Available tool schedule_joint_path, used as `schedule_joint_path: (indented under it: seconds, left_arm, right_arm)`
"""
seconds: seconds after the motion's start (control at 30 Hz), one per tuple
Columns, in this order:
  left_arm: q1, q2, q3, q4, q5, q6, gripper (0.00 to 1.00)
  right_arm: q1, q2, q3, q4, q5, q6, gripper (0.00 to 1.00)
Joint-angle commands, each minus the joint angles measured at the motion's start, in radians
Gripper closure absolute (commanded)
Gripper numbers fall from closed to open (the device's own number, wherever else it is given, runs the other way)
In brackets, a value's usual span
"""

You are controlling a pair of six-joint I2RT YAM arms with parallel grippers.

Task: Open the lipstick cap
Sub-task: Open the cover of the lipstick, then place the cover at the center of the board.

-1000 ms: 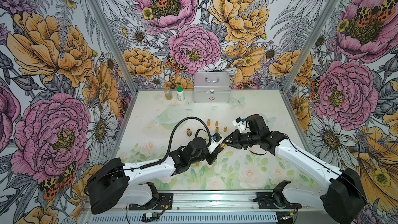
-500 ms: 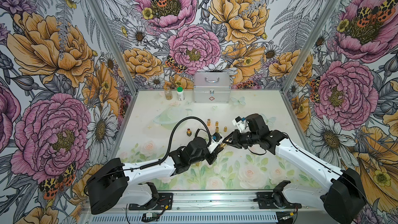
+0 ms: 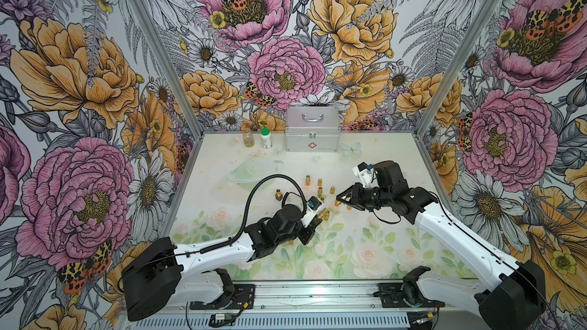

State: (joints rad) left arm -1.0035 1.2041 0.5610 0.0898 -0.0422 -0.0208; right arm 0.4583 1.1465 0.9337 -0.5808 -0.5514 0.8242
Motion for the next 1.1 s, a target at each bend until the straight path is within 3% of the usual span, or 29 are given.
schedule_joint_path:
  seconds: [0.0, 0.2, 0.43, 0.73, 1.07]
  left_arm:
    - [0.008, -0.064, -0.017, -0.001, -0.034, -0.019, 1.00]
    - [0.009, -0.147, -0.046, 0.004, -0.067, -0.026, 1.00]
    - [0.009, -0.205, -0.067, 0.007, -0.094, -0.033, 1.00]
    - [0.011, -0.207, -0.081, 0.030, -0.109, -0.044, 1.00]
    - [0.010, -0.201, -0.078, 0.030, -0.114, -0.048, 1.00]
  right_arm:
    - [-0.003, -0.017, 0.002, -0.050, 0.075, -0.044, 0.86]
    - [0.036, 0.009, -0.074, -0.071, 0.306, -0.066, 0.84]
    - [0.175, 0.098, -0.114, -0.054, 0.585, -0.047, 0.84]
    - [0.248, 0.183, -0.218, 0.117, 0.710, -0.036, 0.84]
    - [0.270, 0.292, -0.244, 0.224, 0.699, -0.057, 0.84]
